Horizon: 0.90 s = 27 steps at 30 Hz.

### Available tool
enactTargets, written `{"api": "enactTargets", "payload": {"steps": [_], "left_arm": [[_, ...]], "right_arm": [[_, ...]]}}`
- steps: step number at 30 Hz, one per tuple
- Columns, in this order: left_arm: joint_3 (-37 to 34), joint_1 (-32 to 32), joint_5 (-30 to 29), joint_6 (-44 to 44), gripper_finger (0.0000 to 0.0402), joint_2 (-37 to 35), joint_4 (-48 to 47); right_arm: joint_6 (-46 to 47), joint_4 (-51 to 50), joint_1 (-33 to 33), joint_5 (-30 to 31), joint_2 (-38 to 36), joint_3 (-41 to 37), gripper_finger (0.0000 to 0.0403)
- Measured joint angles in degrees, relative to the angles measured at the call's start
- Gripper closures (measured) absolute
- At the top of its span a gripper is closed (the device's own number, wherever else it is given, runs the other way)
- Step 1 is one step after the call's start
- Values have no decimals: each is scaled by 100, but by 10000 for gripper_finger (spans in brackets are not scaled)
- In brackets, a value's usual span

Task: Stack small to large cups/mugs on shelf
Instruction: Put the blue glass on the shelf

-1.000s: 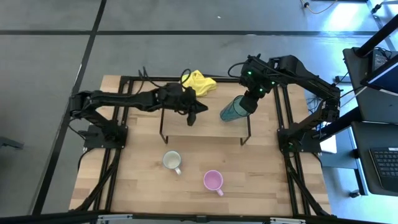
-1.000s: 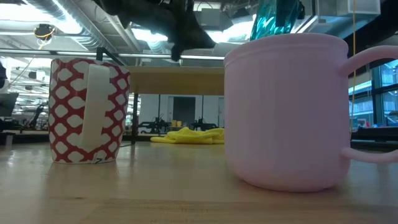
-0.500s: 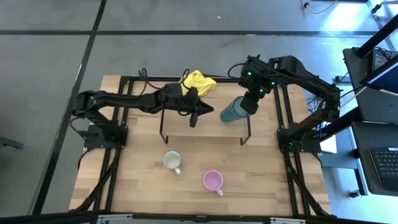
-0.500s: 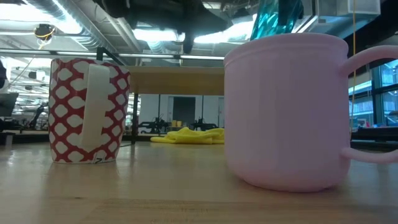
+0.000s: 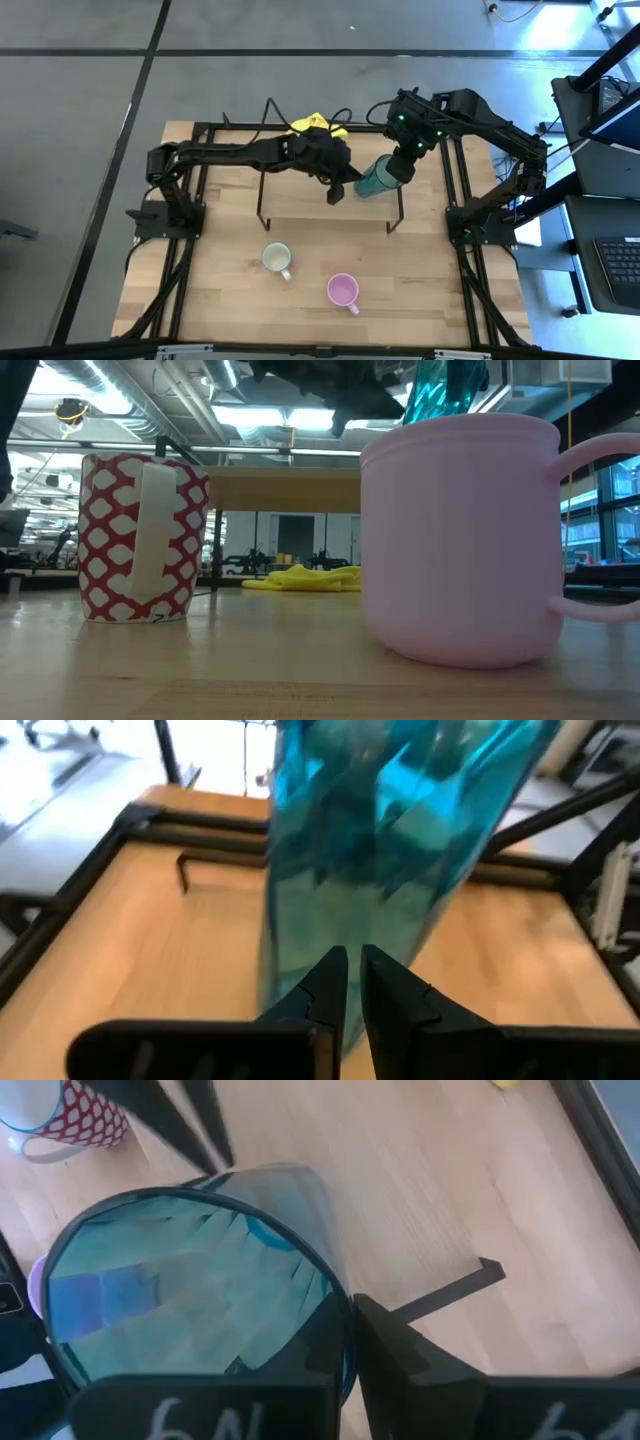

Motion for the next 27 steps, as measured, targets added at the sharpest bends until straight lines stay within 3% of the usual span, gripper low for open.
{"api": "enactTargets", "payload": {"steps": [11, 27], "left_arm": [[-79, 53, -147, -316, 374, 2, -262], [-90, -30, 197, -574, 389, 448, -212]], "right_arm": [[24, -4, 37, 286, 0, 2, 379], [206, -26, 37, 171, 2, 0, 379]]}}
